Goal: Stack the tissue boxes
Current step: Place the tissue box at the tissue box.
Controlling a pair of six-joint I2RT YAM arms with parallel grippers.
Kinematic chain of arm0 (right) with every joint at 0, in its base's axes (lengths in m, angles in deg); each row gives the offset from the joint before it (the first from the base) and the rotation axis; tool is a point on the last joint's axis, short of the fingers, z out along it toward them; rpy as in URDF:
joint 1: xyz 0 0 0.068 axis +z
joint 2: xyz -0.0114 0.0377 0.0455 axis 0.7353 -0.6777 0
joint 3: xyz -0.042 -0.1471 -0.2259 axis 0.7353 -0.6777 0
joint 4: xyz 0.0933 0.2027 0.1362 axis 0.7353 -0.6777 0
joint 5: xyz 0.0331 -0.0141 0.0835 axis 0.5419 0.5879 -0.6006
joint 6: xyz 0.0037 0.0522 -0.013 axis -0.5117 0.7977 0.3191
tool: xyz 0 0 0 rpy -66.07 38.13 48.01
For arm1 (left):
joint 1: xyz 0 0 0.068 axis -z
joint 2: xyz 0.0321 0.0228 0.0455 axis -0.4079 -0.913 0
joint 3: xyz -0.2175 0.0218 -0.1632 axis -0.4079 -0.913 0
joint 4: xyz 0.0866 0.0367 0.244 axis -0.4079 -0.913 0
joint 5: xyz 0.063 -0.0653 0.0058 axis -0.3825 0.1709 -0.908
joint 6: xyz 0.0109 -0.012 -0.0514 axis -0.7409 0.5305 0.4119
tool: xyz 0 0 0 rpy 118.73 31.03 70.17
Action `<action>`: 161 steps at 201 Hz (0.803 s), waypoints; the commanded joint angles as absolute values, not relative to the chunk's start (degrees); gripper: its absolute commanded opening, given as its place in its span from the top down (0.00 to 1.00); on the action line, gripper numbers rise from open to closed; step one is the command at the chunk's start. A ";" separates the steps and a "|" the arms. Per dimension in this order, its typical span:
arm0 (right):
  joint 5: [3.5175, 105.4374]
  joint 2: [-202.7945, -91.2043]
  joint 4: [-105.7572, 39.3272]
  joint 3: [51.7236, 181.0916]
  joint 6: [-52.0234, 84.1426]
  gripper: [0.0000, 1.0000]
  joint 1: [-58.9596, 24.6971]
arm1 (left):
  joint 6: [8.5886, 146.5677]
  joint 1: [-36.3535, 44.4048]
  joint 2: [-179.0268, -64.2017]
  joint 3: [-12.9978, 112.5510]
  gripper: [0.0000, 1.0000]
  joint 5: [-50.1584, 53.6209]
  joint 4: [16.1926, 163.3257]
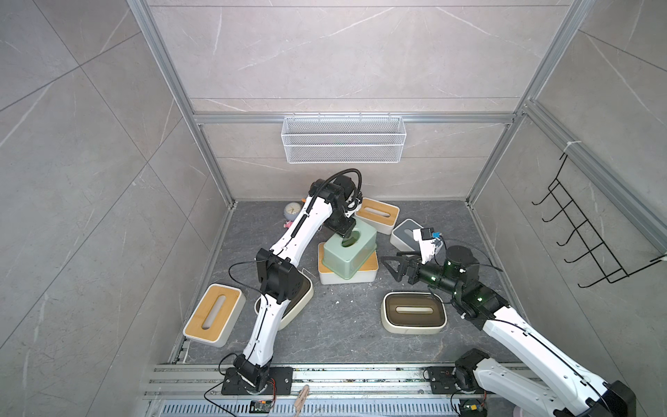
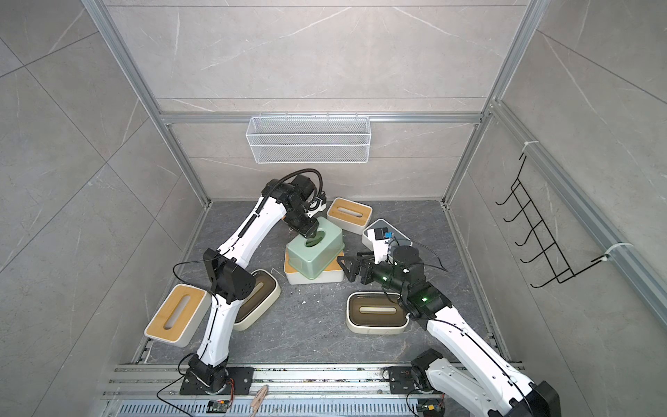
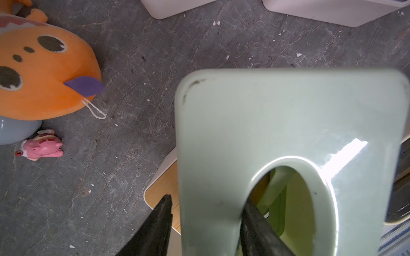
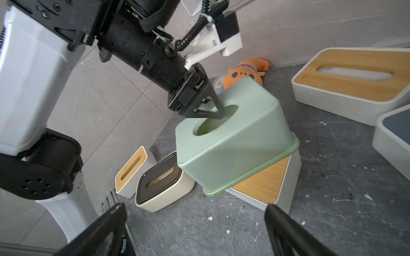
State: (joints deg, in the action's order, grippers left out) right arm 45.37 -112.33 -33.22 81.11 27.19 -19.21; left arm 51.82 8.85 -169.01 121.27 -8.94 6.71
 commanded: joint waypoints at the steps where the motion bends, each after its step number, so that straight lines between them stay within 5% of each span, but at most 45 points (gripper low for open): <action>1: 48.11 -114.70 -33.99 84.79 27.33 0.00 -19.03 | 54.14 9.10 -161.15 120.75 0.46 -10.85 9.80; 46: 47.98 -122.44 -33.72 91.45 27.50 0.00 -20.35 | 56.72 8.97 -151.99 113.64 0.39 -13.55 14.70; 53: 47.86 -123.87 -34.11 92.83 27.50 0.00 -20.88 | 57.66 8.84 -150.34 112.25 0.29 -14.79 15.58; 81: 46.61 -129.00 -32.60 96.66 28.81 0.00 -23.09 | 63.45 7.86 -139.96 99.52 0.13 -19.77 22.15; 88: 45.60 -130.48 -31.83 97.51 29.20 0.00 -23.68 | 65.19 7.23 -136.39 94.88 0.00 -19.82 24.82; 161: 29.87 -145.62 -26.88 106.62 30.78 0.00 -29.35 | 92.58 -0.91 -105.48 53.03 0.00 -4.27 46.62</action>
State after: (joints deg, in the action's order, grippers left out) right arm 36.63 -141.95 -29.00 102.70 30.20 -28.31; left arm 80.22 -0.09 -111.18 60.02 -12.54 36.67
